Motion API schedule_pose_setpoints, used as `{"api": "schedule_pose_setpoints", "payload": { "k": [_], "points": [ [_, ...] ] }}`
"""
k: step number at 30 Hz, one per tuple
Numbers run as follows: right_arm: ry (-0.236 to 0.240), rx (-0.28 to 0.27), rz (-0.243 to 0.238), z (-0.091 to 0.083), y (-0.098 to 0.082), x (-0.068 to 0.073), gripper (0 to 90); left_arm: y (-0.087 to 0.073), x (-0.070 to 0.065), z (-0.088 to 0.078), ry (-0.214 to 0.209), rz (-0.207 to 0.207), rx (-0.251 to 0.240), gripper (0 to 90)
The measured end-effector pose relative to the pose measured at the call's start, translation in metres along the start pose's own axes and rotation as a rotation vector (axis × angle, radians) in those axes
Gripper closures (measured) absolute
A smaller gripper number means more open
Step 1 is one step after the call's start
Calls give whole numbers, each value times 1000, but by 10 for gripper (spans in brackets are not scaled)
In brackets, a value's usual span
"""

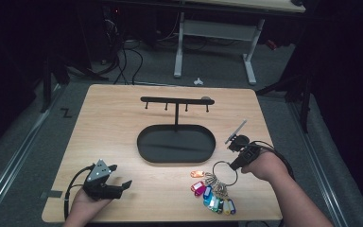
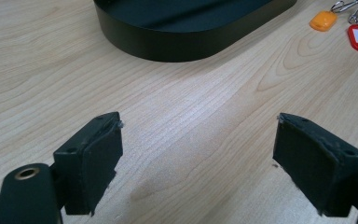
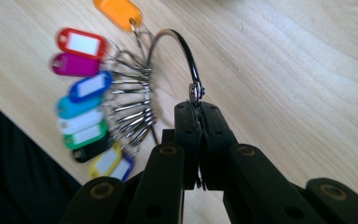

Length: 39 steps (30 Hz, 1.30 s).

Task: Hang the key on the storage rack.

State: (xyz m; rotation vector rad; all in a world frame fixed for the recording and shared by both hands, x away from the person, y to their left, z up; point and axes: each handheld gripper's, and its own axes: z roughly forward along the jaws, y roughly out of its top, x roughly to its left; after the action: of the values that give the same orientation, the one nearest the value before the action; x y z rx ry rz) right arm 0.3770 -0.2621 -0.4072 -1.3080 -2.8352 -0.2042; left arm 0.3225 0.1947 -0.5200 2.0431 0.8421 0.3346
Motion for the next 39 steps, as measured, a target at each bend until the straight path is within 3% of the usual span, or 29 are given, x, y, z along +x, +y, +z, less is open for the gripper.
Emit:
{"api": "schedule_pose_setpoints", "payload": {
  "k": [8, 23, 27, 39],
  "points": [
    [-2, -28, -9, -28, 1, 4, 878, 0, 0, 0, -7, 1, 0, 174],
    [-67, -59, -27, -77, 12, 9, 880, 0, -1, 1, -13, 4, 0, 194],
    [-77, -71, -11, -90, 17, 11, 880, 0, 0, 0, -13, 5, 1, 197],
    [-108, -102, -38, -112, 31, 11, 879, 0, 0, 0, -8, 11, -2, 203]
  ]
}}
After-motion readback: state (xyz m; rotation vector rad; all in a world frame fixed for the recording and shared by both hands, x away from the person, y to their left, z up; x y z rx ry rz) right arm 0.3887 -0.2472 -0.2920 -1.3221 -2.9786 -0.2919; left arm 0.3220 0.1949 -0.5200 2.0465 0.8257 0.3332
